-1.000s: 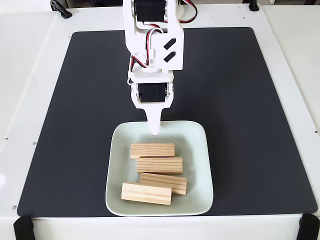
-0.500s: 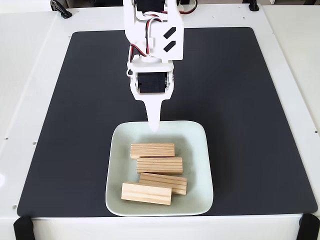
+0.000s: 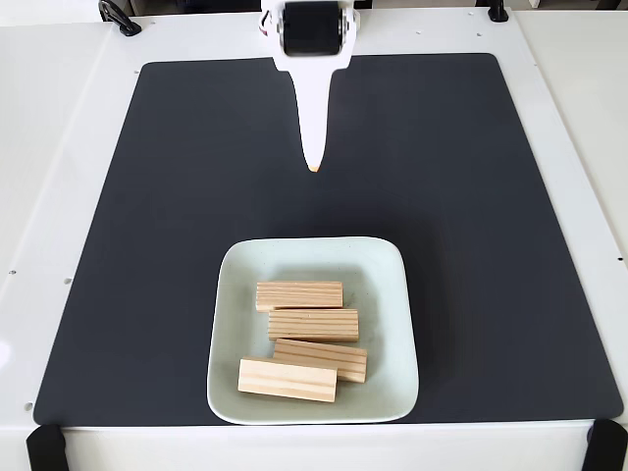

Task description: Pick up the wooden block and place them on the plate.

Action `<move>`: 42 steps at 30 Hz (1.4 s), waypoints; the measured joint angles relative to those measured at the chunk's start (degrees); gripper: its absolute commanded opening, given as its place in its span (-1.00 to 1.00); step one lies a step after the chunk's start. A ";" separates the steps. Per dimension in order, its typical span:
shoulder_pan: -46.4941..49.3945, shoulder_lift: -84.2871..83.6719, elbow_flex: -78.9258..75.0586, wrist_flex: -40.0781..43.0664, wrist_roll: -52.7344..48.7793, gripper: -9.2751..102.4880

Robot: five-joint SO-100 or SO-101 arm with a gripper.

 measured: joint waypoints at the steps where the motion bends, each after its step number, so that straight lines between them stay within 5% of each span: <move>1: 0.09 2.11 2.29 -1.76 0.00 -0.85; 14: 2.37 30.23 22.85 -20.21 0.00 -0.85; 36: 2.72 86.31 50.63 -21.09 0.00 -0.84; 42: 3.08 89.12 55.37 -19.95 0.00 -0.84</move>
